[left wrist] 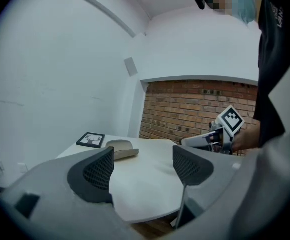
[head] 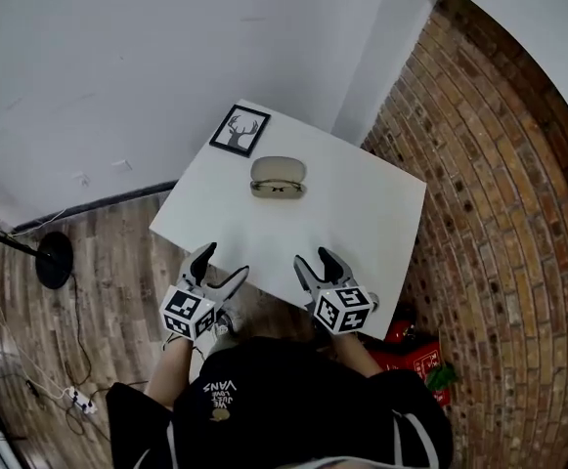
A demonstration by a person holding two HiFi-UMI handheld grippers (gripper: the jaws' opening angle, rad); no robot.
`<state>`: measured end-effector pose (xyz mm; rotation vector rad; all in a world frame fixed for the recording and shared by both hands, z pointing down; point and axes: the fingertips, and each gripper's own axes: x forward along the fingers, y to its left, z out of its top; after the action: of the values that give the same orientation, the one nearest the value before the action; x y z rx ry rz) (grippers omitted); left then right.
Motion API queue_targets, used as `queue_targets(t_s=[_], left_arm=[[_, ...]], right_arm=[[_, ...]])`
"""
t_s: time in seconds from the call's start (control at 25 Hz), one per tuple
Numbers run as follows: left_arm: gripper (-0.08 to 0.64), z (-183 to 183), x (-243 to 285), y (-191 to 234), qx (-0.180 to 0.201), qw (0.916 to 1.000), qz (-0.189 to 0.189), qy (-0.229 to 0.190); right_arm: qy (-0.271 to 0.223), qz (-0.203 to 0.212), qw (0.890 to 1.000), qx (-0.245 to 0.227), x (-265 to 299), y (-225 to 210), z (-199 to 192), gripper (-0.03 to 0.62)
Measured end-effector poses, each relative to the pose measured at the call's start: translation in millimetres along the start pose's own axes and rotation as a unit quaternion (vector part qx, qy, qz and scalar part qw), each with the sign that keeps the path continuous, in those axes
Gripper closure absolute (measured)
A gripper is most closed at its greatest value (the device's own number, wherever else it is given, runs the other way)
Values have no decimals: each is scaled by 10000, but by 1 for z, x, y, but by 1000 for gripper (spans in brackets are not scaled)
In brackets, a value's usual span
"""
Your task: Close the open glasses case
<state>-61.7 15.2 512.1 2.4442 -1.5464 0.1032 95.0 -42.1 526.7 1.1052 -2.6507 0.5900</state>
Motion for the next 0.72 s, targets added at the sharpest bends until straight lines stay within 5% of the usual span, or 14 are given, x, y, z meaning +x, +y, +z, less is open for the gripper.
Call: queue_targets(t_s=[0.72], left_arm=[[195, 7, 13, 107, 152, 9906, -1328, 299]], right_arm=[[-510, -1459, 9863, 575, 52, 32, 7, 350]])
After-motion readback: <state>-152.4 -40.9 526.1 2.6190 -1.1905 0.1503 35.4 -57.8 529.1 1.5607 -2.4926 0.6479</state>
